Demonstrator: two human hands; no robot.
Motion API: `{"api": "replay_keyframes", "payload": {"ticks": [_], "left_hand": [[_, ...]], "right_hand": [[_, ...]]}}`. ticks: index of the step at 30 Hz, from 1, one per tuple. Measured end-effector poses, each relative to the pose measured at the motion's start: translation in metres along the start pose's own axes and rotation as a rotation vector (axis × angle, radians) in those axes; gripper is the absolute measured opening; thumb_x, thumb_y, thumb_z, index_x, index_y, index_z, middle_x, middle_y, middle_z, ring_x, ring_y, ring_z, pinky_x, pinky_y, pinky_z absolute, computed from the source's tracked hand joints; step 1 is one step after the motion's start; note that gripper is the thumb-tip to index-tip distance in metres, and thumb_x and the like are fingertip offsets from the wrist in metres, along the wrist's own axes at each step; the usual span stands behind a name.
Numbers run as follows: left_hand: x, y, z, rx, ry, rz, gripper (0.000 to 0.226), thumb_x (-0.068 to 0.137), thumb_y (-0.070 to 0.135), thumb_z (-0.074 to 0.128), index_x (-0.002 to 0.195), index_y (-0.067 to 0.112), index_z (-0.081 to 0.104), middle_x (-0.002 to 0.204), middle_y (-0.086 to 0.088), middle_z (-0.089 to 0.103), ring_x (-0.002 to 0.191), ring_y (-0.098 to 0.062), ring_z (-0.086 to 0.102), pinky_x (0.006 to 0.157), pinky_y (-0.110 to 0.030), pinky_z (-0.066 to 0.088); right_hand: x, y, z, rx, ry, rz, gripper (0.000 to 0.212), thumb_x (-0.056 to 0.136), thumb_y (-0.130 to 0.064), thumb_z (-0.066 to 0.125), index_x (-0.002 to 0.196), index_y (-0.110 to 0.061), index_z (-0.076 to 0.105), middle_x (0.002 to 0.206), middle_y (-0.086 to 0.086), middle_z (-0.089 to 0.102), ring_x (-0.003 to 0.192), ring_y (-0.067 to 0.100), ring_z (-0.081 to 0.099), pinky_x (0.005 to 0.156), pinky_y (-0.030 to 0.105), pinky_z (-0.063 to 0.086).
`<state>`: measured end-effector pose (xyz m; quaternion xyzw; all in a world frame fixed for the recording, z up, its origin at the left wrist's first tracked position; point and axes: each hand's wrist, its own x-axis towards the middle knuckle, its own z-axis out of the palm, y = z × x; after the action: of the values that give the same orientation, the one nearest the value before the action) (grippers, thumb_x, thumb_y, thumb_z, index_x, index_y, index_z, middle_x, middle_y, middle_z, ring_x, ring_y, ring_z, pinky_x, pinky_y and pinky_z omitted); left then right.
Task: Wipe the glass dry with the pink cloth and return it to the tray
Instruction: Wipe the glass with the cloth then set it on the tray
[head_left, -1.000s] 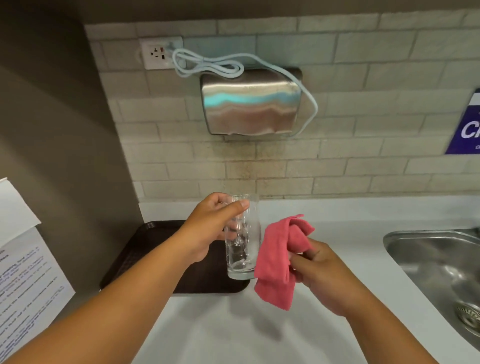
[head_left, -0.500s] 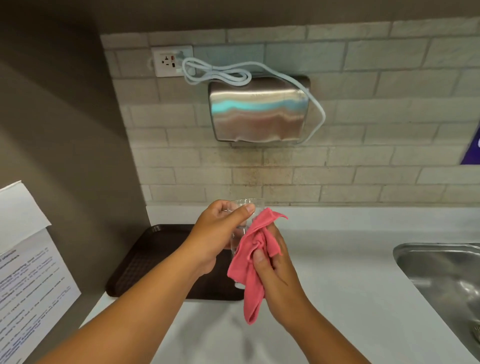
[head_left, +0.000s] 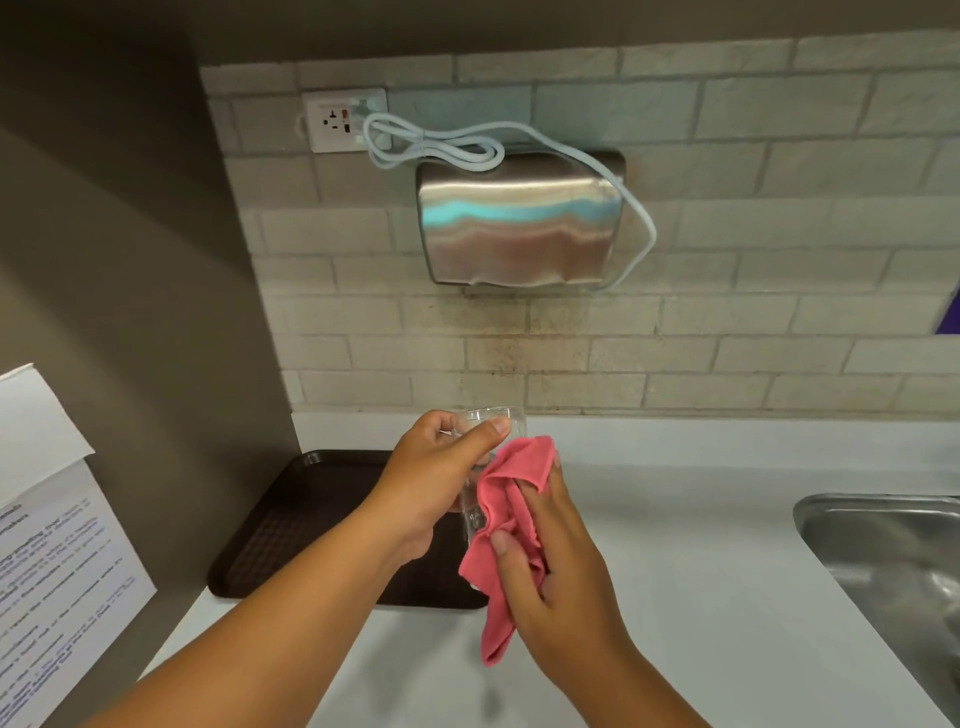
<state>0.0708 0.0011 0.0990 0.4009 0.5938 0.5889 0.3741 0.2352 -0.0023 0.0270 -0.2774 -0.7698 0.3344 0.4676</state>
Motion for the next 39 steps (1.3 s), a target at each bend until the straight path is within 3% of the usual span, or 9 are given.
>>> {"api": "replay_keyframes", "payload": {"ticks": [6,9,14,18,21,23,27,32,39], "left_hand": [[0.000,0.000,0.003,-0.020,-0.054,-0.009,0.049,0.090,0.050,0.082,0.115,0.012,0.062,0.075,0.008,0.079,0.062,-0.007,0.073,0.053,-0.021,0.055],[0.001,-0.003,0.003,-0.021,-0.067,-0.008,0.037,0.094,0.049,0.078,0.106,0.017,0.063,0.071,0.009,0.076,0.060,-0.009,0.070,0.052,-0.022,0.055],[0.005,0.005,-0.003,-0.087,-0.026,-0.046,0.050,0.082,0.056,0.083,0.108,0.016,0.070,0.085,-0.003,0.071,0.075,-0.022,0.067,0.064,-0.031,0.059],[0.010,0.008,-0.006,-0.091,0.009,-0.087,0.063,0.085,0.058,0.082,0.120,0.008,0.069,0.078,-0.002,0.068,0.077,-0.025,0.063,0.076,-0.040,0.054],[0.008,0.002,-0.003,-0.077,0.020,-0.111,0.048,0.085,0.061,0.081,0.100,0.017,0.069,0.073,0.002,0.069,0.069,-0.017,0.067,0.072,-0.035,0.054],[0.006,-0.001,0.000,-0.077,0.018,-0.111,0.042,0.086,0.060,0.080,0.091,0.022,0.063,0.064,0.011,0.071,0.055,-0.008,0.068,0.067,-0.033,0.052],[0.004,-0.002,0.001,-0.082,0.007,-0.082,0.039,0.088,0.058,0.079,0.092,0.024,0.062,0.062,0.014,0.073,0.053,-0.002,0.069,0.062,-0.029,0.052],[-0.001,-0.002,0.001,-0.105,-0.037,-0.024,0.038,0.093,0.054,0.078,0.097,0.021,0.057,0.060,0.008,0.070,0.054,-0.008,0.068,0.050,-0.021,0.055],[-0.008,0.000,0.004,-0.134,-0.033,-0.052,0.046,0.093,0.051,0.078,0.115,0.014,0.064,0.074,0.008,0.077,0.062,-0.005,0.073,0.053,-0.018,0.056]], "right_hand": [[0.028,-0.018,-0.002,0.178,0.152,0.137,0.049,0.109,-0.027,0.056,0.138,-0.065,0.046,0.153,-0.018,0.058,0.136,-0.003,0.058,0.112,0.025,0.051],[0.046,-0.020,-0.009,0.320,0.184,0.274,0.037,0.107,-0.029,0.058,0.141,-0.044,0.062,0.139,-0.009,0.071,0.126,0.006,0.068,0.108,0.035,0.056],[0.038,-0.021,-0.016,0.407,0.172,0.291,0.035,0.108,-0.023,0.058,0.124,-0.051,0.071,0.114,-0.021,0.080,0.105,-0.001,0.075,0.085,0.014,0.057],[0.014,-0.018,-0.007,0.287,0.028,0.163,0.055,0.103,-0.030,0.063,0.122,-0.081,0.055,0.135,-0.046,0.059,0.124,-0.015,0.061,0.100,0.010,0.052],[0.007,-0.018,-0.006,0.154,-0.074,0.029,0.063,0.099,-0.028,0.063,0.140,-0.072,0.046,0.151,-0.044,0.046,0.136,-0.013,0.052,0.100,0.005,0.046],[0.007,-0.020,-0.004,0.025,-0.169,-0.003,0.063,0.103,-0.032,0.059,0.150,-0.067,0.037,0.172,-0.036,0.013,0.156,-0.005,0.029,0.117,0.016,0.040],[0.008,-0.021,0.002,-0.098,-0.189,0.008,0.067,0.110,-0.035,0.051,0.157,-0.062,0.010,0.165,-0.044,-0.024,0.159,-0.012,-0.010,0.129,0.015,0.013],[0.026,-0.026,-0.003,0.040,-0.117,0.122,0.074,0.109,-0.038,0.052,0.137,-0.086,0.002,0.171,-0.036,0.008,0.145,-0.028,0.020,0.113,0.003,0.031],[0.047,-0.021,-0.003,0.167,-0.006,0.154,0.062,0.104,-0.046,0.054,0.161,-0.053,0.029,0.165,-0.020,0.041,0.148,-0.002,0.044,0.122,0.037,0.044]]}}
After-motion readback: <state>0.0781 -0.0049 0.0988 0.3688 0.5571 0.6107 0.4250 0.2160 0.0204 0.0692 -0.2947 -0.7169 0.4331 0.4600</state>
